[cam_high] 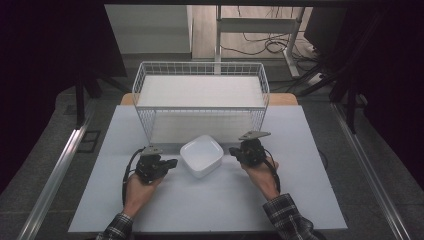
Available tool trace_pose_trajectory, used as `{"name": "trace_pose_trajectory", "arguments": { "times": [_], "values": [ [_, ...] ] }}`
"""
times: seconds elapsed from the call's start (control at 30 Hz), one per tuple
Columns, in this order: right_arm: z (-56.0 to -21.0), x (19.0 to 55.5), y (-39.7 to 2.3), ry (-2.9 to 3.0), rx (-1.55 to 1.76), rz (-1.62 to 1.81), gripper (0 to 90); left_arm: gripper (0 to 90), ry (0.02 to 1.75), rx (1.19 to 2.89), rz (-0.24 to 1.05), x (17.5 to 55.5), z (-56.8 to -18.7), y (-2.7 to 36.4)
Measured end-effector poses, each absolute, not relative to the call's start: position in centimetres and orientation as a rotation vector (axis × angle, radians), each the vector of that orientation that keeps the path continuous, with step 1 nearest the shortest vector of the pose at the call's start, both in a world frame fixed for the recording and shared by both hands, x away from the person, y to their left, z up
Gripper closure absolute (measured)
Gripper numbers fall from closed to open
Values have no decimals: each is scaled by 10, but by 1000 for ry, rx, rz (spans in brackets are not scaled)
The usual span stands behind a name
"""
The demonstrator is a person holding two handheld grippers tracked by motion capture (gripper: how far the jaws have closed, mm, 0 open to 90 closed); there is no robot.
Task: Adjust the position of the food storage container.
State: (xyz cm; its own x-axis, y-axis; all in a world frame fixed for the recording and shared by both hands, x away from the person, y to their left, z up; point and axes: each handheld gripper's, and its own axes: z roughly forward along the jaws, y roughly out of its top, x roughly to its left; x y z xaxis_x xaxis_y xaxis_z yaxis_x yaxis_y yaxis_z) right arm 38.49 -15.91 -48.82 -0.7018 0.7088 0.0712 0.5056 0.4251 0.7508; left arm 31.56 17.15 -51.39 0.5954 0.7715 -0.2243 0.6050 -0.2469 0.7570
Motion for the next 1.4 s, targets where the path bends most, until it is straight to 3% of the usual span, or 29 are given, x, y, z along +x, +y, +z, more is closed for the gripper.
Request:
{"name": "trace_pose_trajectory", "arguments": {
  "times": [0.47,1.4],
  "values": [
    [-498,415,-129,2495,1033,1109,894,900,1167,1948,262,343,-527,160],
    [-495,329,-160,2560,1035,1088,892,900,1075,2021,95,303,-523,141]
  ]
}}
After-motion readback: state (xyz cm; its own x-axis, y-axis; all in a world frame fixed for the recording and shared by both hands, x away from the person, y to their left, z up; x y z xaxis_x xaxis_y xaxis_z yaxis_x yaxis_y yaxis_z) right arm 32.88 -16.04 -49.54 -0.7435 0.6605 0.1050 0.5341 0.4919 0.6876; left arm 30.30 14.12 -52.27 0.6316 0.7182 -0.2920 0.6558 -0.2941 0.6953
